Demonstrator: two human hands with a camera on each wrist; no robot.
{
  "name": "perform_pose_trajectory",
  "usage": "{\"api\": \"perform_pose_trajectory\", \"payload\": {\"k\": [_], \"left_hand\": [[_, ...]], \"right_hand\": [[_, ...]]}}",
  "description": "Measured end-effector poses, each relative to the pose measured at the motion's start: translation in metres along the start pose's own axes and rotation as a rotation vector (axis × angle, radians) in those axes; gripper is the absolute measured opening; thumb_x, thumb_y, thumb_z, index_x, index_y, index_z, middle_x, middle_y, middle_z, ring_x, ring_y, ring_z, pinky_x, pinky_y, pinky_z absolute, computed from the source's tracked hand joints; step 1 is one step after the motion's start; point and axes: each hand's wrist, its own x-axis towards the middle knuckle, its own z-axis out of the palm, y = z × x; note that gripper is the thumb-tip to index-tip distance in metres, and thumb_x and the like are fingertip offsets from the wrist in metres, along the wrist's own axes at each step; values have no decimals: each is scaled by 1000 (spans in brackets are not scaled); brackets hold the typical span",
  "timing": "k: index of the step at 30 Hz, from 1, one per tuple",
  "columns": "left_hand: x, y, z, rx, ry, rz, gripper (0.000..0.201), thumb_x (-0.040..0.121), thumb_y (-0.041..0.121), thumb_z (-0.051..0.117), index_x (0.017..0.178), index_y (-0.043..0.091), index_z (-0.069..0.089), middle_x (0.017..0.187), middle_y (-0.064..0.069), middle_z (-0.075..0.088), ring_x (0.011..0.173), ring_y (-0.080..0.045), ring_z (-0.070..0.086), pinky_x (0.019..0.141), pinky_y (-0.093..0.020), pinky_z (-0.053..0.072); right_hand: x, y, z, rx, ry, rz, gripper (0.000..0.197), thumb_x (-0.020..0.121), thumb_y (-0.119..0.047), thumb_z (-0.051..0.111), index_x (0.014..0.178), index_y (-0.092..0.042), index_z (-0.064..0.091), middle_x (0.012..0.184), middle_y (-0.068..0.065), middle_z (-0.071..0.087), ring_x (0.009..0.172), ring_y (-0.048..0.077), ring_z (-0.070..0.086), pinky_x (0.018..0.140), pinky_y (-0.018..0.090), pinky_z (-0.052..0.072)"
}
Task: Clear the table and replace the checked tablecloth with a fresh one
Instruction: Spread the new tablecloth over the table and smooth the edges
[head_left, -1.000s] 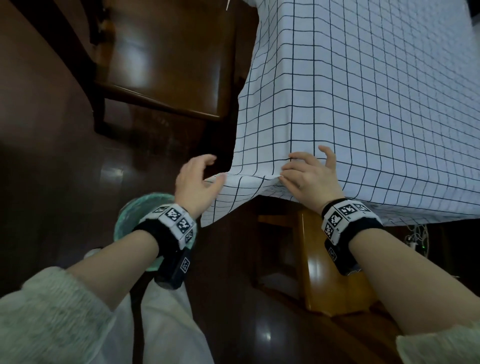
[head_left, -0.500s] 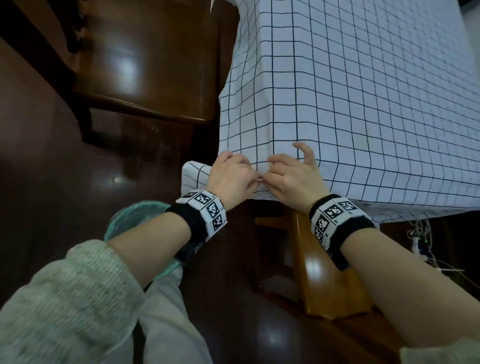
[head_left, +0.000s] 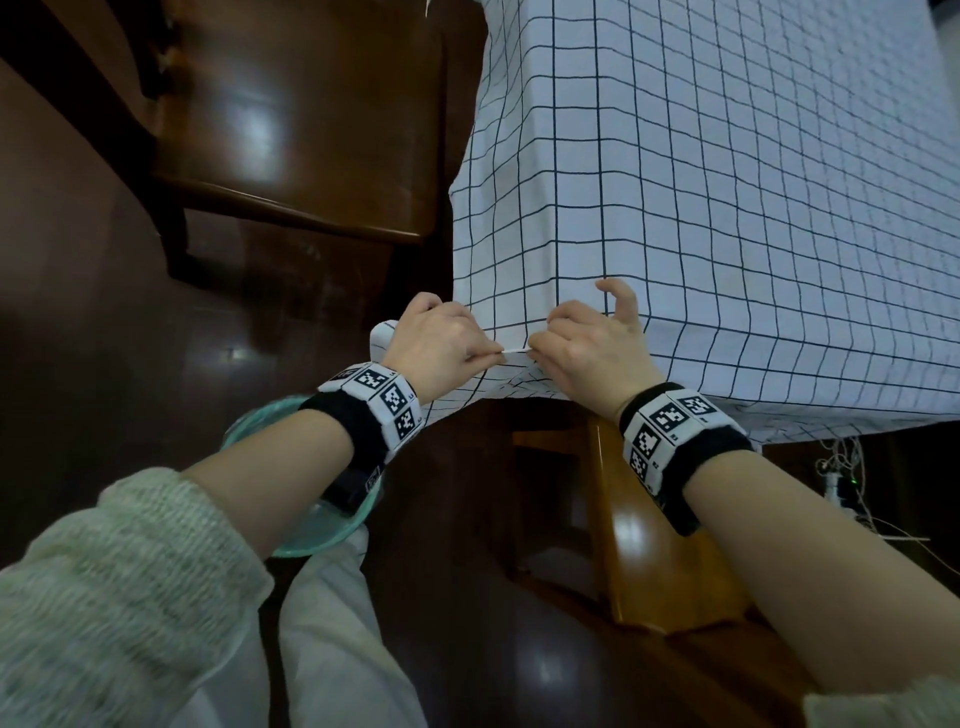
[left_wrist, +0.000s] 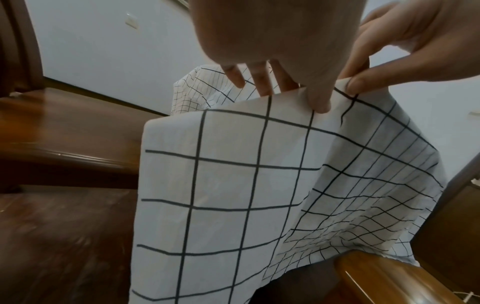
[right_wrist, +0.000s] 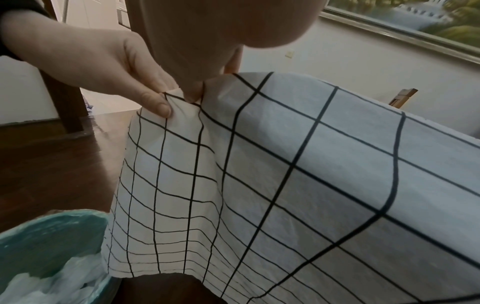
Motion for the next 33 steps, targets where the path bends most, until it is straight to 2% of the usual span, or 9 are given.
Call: {"api": "perform_pose_trajectory", "payload": {"k": [3, 6, 12, 15, 18, 21, 26, 30, 33], "left_hand": [[-1, -7, -4, 51, -94, -77, 26, 93, 50, 51, 91, 38, 74, 84, 14, 71, 99, -9, 58, 92, -34, 28], [-6, -21, -11, 59, -137, -126, 29, 94, 51, 47, 97, 39, 73, 85, 15, 70, 98, -7, 56, 93, -32, 27], [-8, -43, -24, 54, -143, -221, 24, 93, 49, 49, 101, 42, 71, 87, 14, 67, 100, -8, 55, 96, -35, 27], [-8, -56, -26, 92, -121, -261, 22, 94, 46, 51, 97, 41, 73, 84, 13, 68, 99, -10, 55, 96, -36, 27], [-8, -65, -28, 113, -107, -323, 24, 94, 44, 51, 92, 37, 74, 83, 12, 69, 102, -13, 55, 95, -38, 25], [-6, -71, -30, 88, -69, -437, 29, 94, 47, 49, 86, 34, 74, 84, 12, 70, 105, -16, 54, 95, -39, 27], [-6, -87, -27, -51, -85, -713, 34, 93, 53, 47, 102, 33, 72, 105, 6, 71, 109, -22, 55, 95, -43, 33], [-16, -98, -22, -168, -75, -884, 34, 94, 50, 48, 108, 28, 70, 108, 3, 70, 107, -24, 59, 98, -42, 35], [-24, -94, -17, -251, -63, -945, 31, 94, 47, 48, 110, 28, 67, 110, 3, 68, 106, -23, 59, 99, -40, 38]], "right_hand": [[2, -2, 1, -3, -26, 7, 13, 83, -18, 67, 70, -21, 66, 63, -9, 61, 81, 15, 63, 103, 46, 21], [3, -5, 0, 15, -42, 37, 12, 81, -14, 67, 70, -19, 64, 67, -8, 62, 81, 16, 63, 103, 44, 18], [10, -12, -4, 97, -90, 177, 23, 85, -22, 47, 66, -18, 59, 67, -7, 61, 81, 17, 62, 101, 43, 15], [14, -12, -6, 100, -115, 173, 17, 82, -19, 60, 65, -18, 60, 64, -6, 60, 77, 18, 62, 101, 42, 15], [19, -12, -8, 103, -131, 190, 20, 82, -22, 68, 64, -17, 62, 62, -5, 59, 75, 18, 62, 101, 42, 14], [25, -14, -6, 93, -146, 239, 20, 82, -23, 70, 64, -17, 64, 60, -4, 58, 72, 17, 62, 101, 41, 13], [31, -18, -2, 70, -171, 291, 15, 79, -16, 67, 66, -16, 61, 56, -3, 54, 68, 19, 60, 100, 42, 15], [31, -17, 0, 72, -182, 332, 20, 84, -20, 65, 66, -15, 59, 55, -3, 54, 69, 20, 59, 100, 43, 14], [35, -20, 1, 42, -187, 348, 19, 82, -18, 66, 66, -14, 58, 53, -4, 54, 70, 21, 59, 97, 44, 17]]}}
